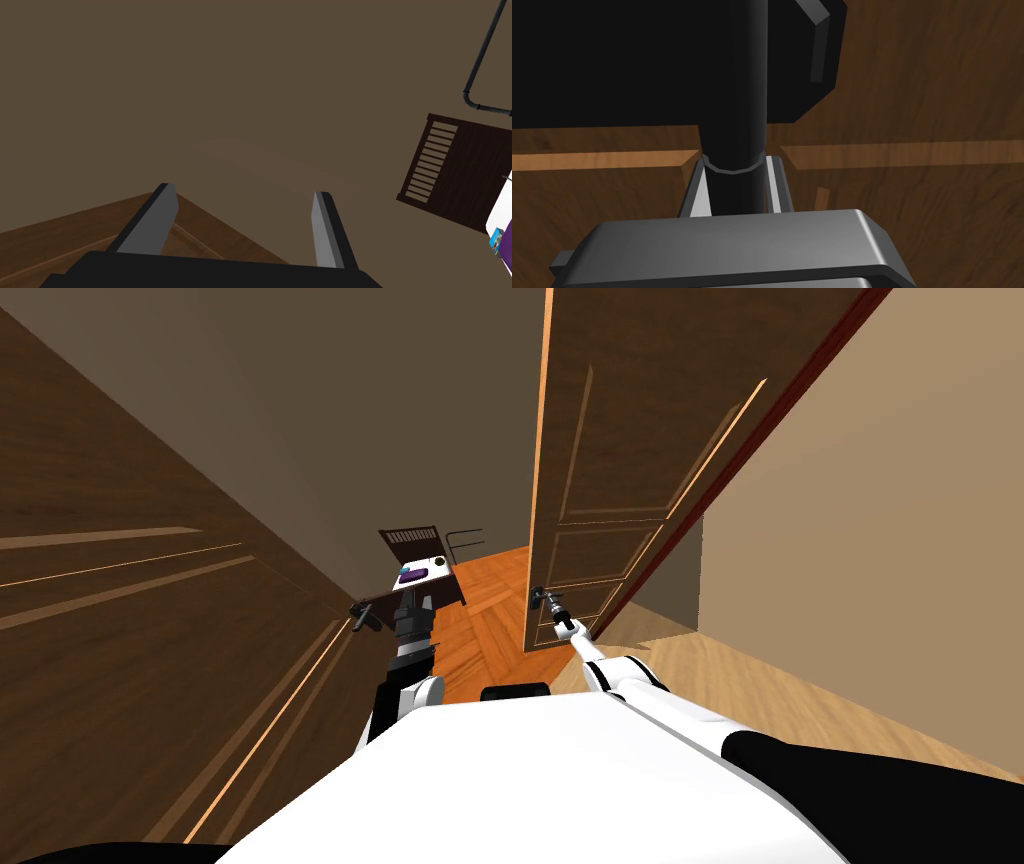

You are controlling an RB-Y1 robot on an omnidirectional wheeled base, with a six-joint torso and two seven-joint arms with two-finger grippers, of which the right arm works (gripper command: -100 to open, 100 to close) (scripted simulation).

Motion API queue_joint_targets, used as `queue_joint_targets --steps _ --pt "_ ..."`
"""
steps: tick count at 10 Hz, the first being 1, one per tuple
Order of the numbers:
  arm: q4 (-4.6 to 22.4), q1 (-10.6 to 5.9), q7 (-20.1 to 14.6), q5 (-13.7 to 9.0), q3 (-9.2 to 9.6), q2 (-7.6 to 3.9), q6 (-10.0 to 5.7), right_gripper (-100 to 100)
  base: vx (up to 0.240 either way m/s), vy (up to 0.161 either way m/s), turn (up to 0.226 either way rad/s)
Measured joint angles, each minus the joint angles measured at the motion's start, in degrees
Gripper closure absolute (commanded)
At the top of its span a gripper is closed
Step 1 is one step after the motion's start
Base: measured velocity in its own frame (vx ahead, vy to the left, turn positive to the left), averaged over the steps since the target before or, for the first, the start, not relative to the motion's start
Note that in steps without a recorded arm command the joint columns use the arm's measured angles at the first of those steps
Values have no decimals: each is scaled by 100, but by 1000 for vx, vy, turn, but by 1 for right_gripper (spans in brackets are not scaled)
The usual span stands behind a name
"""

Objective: Push the door open

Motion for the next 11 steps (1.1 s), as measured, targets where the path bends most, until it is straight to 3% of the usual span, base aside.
queue_joint_targets --steps 3,7,9,10,11 --pt "-77 89 110 -67 -132 -10 117 100 141 128 -60" --pt "-29 121 172 -125 -255 -56 118 100 135 53 -42" --pt "170 20 266 -172 -385 -68 51 100 152 85 -40" --pt "-4 103 260 -176 -390 -86 106 100 158 61 -50" --pt "87 66 278 -199 -443 -100 77 100 184 51 -50"
